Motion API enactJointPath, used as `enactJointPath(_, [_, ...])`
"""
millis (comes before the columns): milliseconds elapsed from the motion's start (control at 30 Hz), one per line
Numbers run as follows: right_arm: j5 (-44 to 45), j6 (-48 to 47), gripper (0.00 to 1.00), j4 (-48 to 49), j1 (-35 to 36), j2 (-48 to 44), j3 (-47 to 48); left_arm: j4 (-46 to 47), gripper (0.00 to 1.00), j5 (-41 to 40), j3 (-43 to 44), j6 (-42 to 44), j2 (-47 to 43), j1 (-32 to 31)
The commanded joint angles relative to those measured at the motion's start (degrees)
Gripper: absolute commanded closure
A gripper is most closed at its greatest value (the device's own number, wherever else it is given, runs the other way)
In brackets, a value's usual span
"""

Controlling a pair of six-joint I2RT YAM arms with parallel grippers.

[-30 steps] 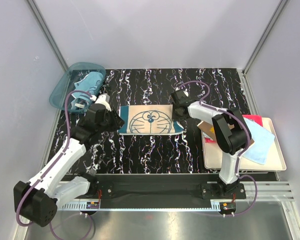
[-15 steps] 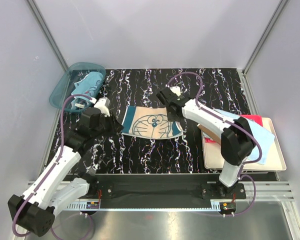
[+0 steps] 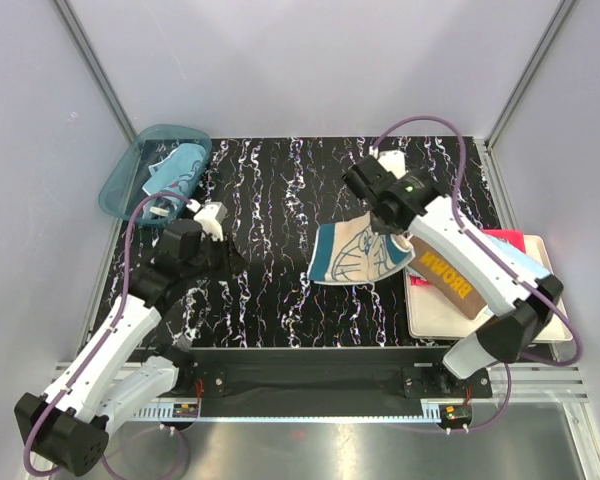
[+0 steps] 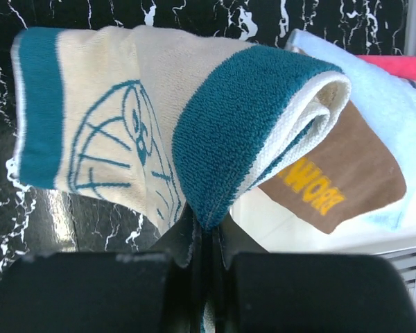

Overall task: Fold and stack the towels
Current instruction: Neatly place the folded towel into the bin

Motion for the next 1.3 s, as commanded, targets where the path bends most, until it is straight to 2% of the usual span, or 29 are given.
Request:
enactJointPath(0, [3.40, 0.72, 1.00, -6.17, -0.12, -5.20, 3.70, 1.22, 0.72, 2.56, -0.10, 1.28, -0.96, -0.51])
enactJointPath(400, [5.95, 0.01, 1.00, -14.35, -0.04, -13.37, 10.47, 1.13, 0.72, 2.73, -0.10, 1.28, -0.61, -1.03])
enactJointPath(700, [8.06, -0.25, 1.00, -19.27, -0.04, -15.40, 16.71, 1.22, 0.72, 2.91, -0.02, 1.37, -0.09, -1.21])
enactJointPath(1267, [11.04, -2.01, 1.00, -18.57, -0.74, -16.46, 21.10, 1.48, 0.72, 3.61, -0.10, 1.37, 0.79, -1.47])
